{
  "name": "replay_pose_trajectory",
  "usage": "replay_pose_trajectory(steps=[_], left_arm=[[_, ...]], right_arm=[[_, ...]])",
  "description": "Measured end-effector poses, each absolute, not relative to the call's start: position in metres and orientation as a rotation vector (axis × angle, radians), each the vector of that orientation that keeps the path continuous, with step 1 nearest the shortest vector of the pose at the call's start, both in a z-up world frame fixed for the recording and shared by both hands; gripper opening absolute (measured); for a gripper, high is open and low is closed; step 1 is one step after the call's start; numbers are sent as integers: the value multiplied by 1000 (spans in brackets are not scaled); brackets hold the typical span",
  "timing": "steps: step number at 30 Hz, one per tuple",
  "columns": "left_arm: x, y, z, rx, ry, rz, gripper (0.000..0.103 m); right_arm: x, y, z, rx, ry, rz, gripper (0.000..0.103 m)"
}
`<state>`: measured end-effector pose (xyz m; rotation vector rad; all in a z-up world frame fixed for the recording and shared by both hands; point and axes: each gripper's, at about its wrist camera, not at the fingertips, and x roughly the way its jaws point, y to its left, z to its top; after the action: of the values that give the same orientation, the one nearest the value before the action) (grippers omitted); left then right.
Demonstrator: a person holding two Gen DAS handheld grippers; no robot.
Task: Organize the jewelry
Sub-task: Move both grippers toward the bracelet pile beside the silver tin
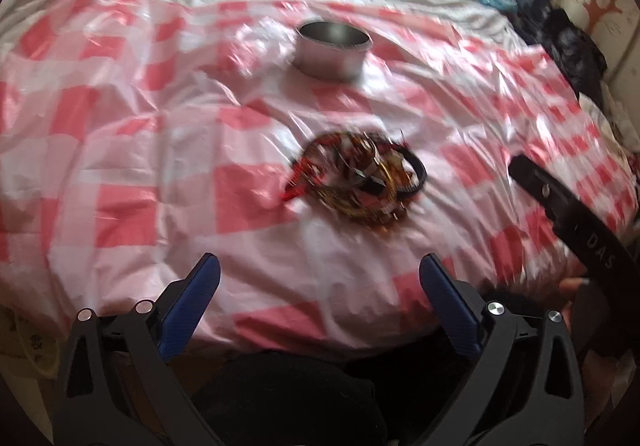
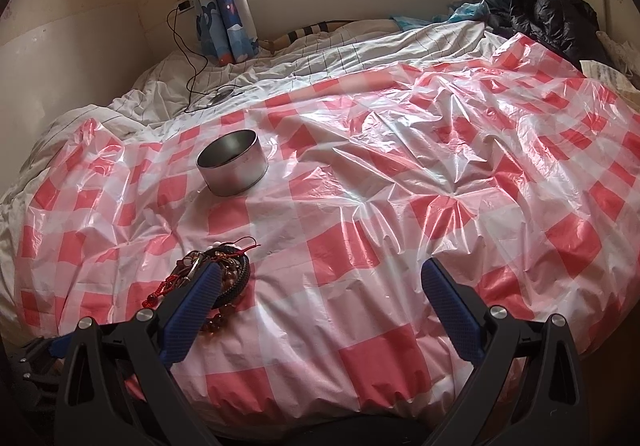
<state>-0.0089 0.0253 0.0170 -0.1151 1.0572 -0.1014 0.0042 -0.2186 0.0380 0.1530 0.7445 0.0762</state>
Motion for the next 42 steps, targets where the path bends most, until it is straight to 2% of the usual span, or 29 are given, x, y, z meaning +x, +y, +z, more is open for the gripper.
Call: replay_pose_trajectory(steps=[5,12,25,42], left_arm=[[-18,14,26,-9,977,13,96],[-2,41,48,-57,927,80,96],[16,42,4,-12,947,33,96],[16,4,-7,141,927,-2,96]], right_arm=[[5,-221,37,159,745,76,96],[4,-224,37,161,747,75,96],[8,-209,36,84,760,72,96],[10,-211,35,111,769,90,96]])
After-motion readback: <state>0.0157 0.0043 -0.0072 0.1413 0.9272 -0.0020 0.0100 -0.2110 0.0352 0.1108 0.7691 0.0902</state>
